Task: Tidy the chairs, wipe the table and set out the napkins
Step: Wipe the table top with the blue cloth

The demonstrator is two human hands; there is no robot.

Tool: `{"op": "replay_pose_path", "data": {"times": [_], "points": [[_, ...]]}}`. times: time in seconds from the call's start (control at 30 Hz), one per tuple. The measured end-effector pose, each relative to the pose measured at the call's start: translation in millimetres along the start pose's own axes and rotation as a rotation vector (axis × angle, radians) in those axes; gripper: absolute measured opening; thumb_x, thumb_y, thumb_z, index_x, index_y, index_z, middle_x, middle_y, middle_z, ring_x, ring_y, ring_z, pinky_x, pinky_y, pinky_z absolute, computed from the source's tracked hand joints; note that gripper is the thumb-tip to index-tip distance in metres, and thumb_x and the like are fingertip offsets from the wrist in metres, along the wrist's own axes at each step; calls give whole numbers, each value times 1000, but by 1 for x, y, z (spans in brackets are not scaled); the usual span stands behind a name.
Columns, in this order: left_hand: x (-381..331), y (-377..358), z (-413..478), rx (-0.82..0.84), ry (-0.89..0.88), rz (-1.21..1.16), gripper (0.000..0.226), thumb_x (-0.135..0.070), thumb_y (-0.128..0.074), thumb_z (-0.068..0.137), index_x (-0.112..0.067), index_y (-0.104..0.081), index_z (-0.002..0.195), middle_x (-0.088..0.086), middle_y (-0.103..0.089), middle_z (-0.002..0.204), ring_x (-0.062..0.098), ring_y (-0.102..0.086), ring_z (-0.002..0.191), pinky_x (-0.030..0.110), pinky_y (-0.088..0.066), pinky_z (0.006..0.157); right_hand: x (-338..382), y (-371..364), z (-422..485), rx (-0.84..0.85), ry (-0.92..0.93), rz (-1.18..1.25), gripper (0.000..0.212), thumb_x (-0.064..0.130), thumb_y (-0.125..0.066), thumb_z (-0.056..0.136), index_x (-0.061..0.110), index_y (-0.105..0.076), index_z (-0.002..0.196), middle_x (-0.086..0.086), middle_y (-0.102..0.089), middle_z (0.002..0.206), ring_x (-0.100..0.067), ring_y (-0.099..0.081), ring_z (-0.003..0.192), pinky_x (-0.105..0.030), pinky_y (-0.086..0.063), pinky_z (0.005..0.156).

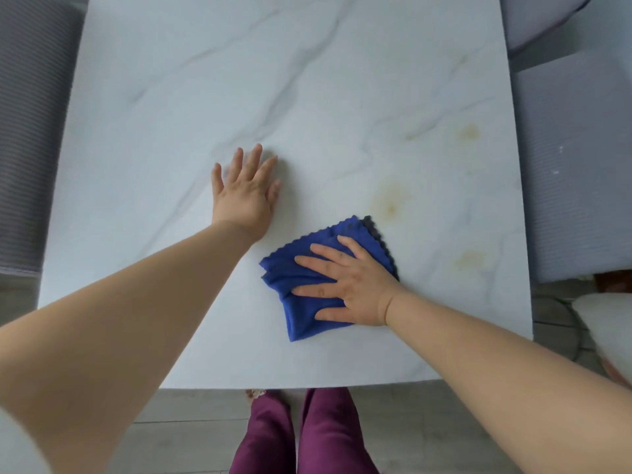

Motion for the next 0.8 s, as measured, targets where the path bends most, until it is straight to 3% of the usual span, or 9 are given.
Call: {"op": "replay_pose_path", "data": {"times": [0.3, 0.47, 0.63, 0.8], "points": [[-6, -5, 30, -104, 103, 12, 53, -43, -15, 96, -30, -30, 145, -9, -22, 158, 19, -13, 147, 42, -7, 116, -143, 40, 76, -37, -139, -6, 52, 63, -31, 91, 48, -38, 141, 7, -29, 157, -22, -23, 146, -50, -2, 115], [-8, -2, 35, -111, 134, 53, 53, -43, -23, 97, -26, -36, 144, -6, -30, 155, 23, -23, 144, 44, -13, 114, -231, 63, 138, 86, -229, -47, 62, 70, -10, 86, 54, -19, 145, 13, -9, 161, -17, -6, 149, -50, -1, 117], [-10, 0, 38, -122, 138, 69, 52, -42, -28, 96, -24, -40, 143, -4, -34, 154, 25, -28, 143, 45, -16, 114, -305, 85, 191, 87, -337, -76, 59, 70, -16, 90, 54, -12, 146, 15, 0, 161, -14, 2, 149, -49, 3, 117], [-9, -1, 38, -124, 147, 89, 52, -42, -28, 96, -25, -38, 144, -6, -32, 154, 23, -27, 143, 45, -16, 114, -327, 91, 209, 80, -414, -71, 59, 71, -17, 91, 54, -8, 147, 13, 0, 162, -15, 3, 149, -48, 2, 117]]}}
Point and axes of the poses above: each hand's wrist, its own z-axis towards the middle knuckle, its own y-axis out of the back of the hand, x = y × z, the point moved 6 cm from there along z, towards the middle knuckle
